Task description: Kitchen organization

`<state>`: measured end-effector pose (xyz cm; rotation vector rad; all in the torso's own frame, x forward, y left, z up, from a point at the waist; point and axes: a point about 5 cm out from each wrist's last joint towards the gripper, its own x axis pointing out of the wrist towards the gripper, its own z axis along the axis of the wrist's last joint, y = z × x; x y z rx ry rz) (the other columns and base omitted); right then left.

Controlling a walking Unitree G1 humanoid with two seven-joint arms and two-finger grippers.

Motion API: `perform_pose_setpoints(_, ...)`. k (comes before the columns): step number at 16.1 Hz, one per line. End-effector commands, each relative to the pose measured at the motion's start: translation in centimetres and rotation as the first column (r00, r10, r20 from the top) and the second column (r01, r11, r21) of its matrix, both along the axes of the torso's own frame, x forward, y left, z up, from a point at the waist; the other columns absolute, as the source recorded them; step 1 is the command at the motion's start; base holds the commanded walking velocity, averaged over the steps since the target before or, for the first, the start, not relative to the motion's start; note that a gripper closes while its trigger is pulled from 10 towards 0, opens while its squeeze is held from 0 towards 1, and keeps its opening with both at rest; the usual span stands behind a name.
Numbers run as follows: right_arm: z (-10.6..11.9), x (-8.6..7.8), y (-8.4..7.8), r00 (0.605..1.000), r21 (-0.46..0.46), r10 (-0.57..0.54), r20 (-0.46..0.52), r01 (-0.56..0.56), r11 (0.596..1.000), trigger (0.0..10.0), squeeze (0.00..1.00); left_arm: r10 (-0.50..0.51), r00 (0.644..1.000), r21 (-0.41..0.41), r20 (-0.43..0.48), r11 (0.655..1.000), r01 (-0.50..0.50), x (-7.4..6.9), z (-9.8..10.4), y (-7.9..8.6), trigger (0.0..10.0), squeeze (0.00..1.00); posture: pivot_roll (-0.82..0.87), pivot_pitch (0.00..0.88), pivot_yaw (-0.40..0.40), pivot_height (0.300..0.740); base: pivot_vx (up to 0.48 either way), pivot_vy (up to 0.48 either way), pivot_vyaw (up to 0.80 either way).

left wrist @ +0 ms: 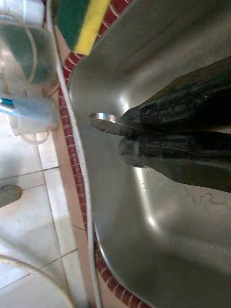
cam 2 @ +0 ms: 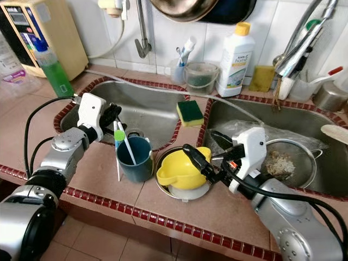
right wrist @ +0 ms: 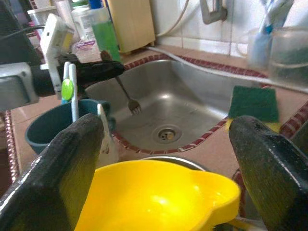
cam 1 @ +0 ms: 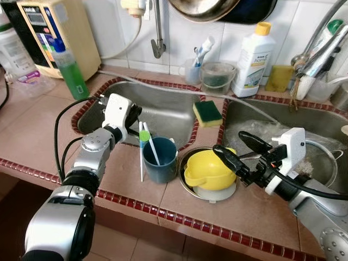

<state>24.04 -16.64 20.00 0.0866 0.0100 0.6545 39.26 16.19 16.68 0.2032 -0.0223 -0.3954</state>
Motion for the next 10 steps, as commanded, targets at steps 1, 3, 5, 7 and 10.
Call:
perform_pose_setpoints(1,0.49,-0.52,0.18,1.000,0.005,0.021,0.009,-0.021,1.000,10.0,0.00,-0.008,1.000,0.025,0.005,1.000,0.007,0.18,0.29,-0.15,10.0,0.00,-0.28,0.139,0.078,0.740,0.000,0.000,0.00)
perform_pose_setpoints(3,0.53,-0.79,0.34,0.999,0.008,0.032,0.001,-0.032,0.999,10.0,0.00,-0.010,1.000,0.028,-0.009,1.000,0.010,0.17,-0.08,-0.42,10.0,0.00,-0.28,0.144,0.080,0.740,0.000,0.000,0.00)
perform_pose_setpoints(5,0.50,-1.00,0.43,0.999,0.010,0.041,-0.006,-0.041,0.999,10.0,0.00,-0.018,1.000,0.027,-0.024,0.999,0.019,0.13,-0.39,-0.63,10.0,0.00,-0.28,0.147,0.082,0.740,0.000,0.000,0.00)
perform_pose_setpoints(7,0.43,-1.29,0.51,0.998,0.013,0.052,-0.020,-0.051,0.999,10.0,0.00,-0.026,0.999,0.035,-0.033,0.999,0.027,0.21,-0.33,-0.73,10.0,0.00,-0.28,0.150,0.081,0.740,0.000,0.000,0.00)
perform_pose_setpoints(10,0.42,-1.48,0.63,0.998,0.019,0.059,-0.024,-0.059,0.998,10.0,0.00,-0.023,0.999,0.029,-0.035,0.999,0.024,0.37,-0.07,-0.74,10.0,0.00,-0.29,0.148,0.084,0.740,0.000,0.000,0.00)
